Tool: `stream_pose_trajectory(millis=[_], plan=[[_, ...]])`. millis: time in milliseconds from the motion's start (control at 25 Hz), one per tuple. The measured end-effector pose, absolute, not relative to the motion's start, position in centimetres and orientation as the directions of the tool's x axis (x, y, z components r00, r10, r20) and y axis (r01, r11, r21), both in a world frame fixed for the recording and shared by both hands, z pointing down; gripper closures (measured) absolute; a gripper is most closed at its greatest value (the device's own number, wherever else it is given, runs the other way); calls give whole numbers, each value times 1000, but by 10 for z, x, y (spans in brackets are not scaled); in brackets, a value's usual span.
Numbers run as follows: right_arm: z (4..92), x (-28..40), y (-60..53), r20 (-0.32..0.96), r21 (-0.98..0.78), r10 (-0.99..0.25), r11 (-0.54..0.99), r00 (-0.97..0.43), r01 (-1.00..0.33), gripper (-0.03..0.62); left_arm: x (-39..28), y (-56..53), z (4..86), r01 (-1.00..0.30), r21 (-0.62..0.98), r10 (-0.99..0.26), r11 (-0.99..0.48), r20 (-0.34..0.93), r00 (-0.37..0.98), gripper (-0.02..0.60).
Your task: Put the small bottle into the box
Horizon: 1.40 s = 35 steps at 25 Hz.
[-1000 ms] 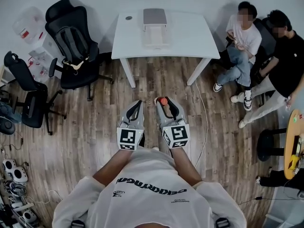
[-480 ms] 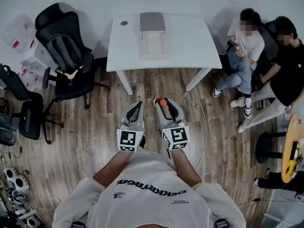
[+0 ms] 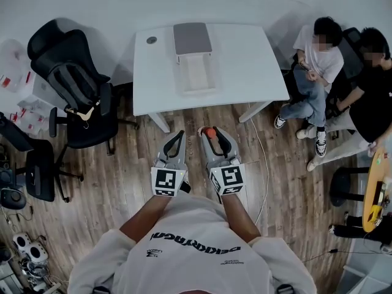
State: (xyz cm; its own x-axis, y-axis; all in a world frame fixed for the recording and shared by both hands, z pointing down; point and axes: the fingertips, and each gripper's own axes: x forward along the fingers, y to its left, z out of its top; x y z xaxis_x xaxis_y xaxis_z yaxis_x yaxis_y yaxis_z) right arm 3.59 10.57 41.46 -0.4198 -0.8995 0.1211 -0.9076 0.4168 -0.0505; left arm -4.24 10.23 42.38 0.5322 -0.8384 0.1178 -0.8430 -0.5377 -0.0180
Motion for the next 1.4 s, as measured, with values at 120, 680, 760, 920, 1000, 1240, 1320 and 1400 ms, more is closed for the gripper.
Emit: stream_pose_trajectory(millis=[120,680,760,920,1000,1240,1320,1400], plan=[[412,33,78,121,-46,-905,405,-407,-913,456,-45,73,422,-832,-15,-827,-554,125,548,581],[420,19,-10,149,-58,-923,351,-355,-935,456,-60,-15,439,-803,11,-792,-596,152,591,581],[420,20,-17,152,-58,-923,348,-353,-936,456,-60,-22,440,-802,15,-791,-597,155,592,581],[420,22,-26,152,-56,-924,347,-351,-936,456,-57,-31,441,-804,15,-793,-594,155,589,581],[421,24,-31,153,-56,-923,349,-353,-936,456,-54,-35,442,-805,16,-794,-593,154,587,581],[421,39,-53,146,-54,-917,366,-370,-929,456,-38,-54,441,-812,8,-802,-583,151,577,581],[422,45,-60,149,-54,-913,375,-379,-925,456,-30,-60,441,-816,5,-806,-578,155,572,581],[423,52,-68,152,-52,-909,384,-387,-922,456,-22,-69,442,-821,4,-810,-571,160,564,583]])
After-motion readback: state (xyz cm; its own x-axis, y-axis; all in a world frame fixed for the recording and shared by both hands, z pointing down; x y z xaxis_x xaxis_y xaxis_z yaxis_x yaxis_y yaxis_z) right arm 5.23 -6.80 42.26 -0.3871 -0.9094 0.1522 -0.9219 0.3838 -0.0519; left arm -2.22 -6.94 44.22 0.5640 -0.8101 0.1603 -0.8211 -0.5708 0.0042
